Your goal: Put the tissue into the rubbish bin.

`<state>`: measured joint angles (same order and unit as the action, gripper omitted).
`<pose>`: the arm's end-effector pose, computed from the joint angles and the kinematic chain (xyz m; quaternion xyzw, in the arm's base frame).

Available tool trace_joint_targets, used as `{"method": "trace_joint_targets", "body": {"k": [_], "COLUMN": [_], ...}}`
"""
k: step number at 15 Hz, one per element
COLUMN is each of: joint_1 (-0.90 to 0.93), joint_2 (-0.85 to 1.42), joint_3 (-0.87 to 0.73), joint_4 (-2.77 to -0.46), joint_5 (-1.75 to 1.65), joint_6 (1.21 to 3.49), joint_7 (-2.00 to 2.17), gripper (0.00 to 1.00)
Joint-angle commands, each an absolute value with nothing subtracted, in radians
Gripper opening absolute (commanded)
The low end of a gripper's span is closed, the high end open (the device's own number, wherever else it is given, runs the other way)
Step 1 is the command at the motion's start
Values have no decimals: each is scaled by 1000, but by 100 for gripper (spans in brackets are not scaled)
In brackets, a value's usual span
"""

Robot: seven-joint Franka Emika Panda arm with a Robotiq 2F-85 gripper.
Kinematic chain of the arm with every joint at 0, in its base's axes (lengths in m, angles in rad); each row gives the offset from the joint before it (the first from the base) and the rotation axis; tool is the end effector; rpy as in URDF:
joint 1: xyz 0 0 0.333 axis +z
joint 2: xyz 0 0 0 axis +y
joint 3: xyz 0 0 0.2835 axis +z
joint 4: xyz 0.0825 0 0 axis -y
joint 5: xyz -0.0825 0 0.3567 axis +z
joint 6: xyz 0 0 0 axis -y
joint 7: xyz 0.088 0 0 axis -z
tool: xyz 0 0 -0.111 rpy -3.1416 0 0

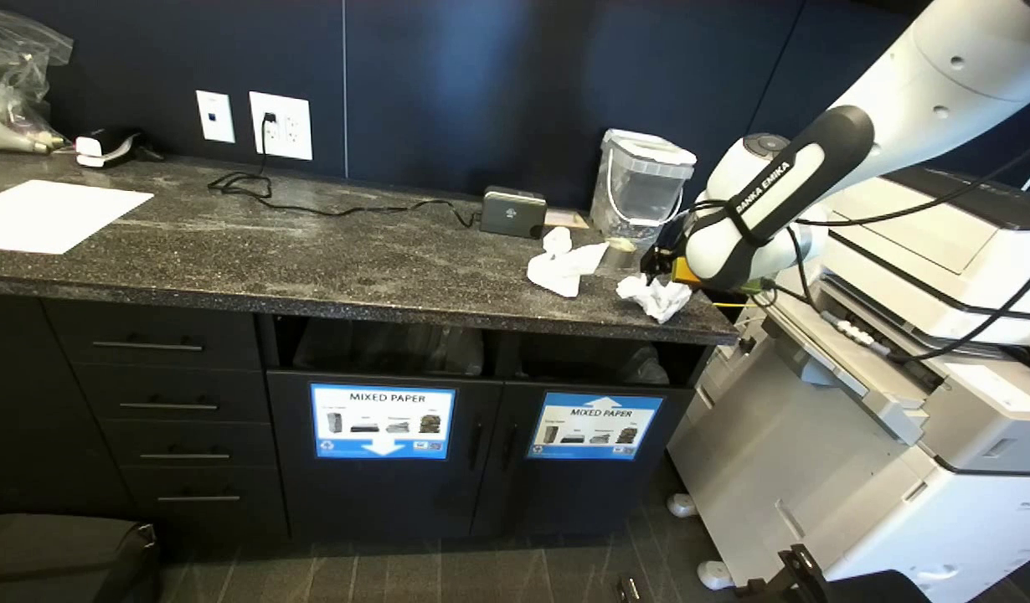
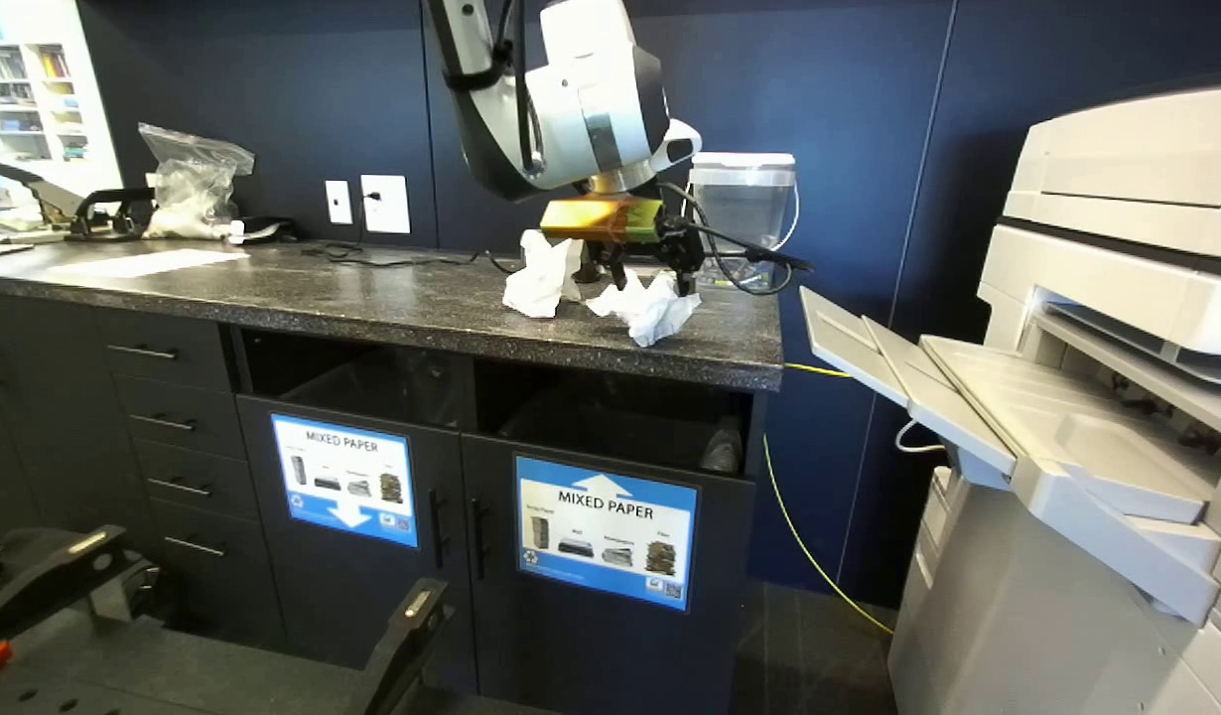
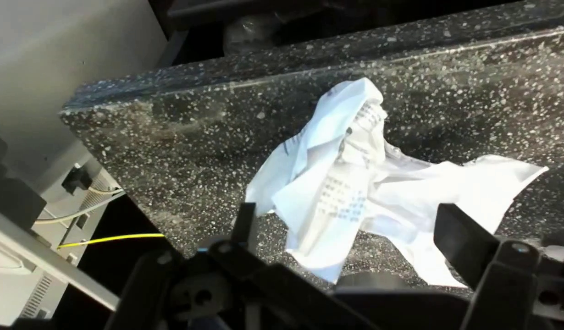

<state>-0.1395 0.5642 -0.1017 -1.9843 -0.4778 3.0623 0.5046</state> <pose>0.6044 -0.1077 0.2200 0.9573 -0.1197 0.2539 0.0692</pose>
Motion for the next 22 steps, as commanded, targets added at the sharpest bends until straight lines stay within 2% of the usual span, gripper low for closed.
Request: {"method": "trace_joint_targets", "body": {"k": [1, 7, 20, 21, 22], "joint_1": [-78, -34, -22, -24, -27], "joint_2": [645, 699, 722, 722, 721], "joint_3": [-155, -201, -225, -223, -221], "joint_4": [-1872, -1781, -1731, -1731, -1731], "joint_5": [-309, -130, -112, -112, -111], "joint_6": [3028, 2893, 2785, 2784, 2782], "joint_7": [401, 304, 298, 297, 293], "gripper": [100, 100, 100, 75, 74]}}
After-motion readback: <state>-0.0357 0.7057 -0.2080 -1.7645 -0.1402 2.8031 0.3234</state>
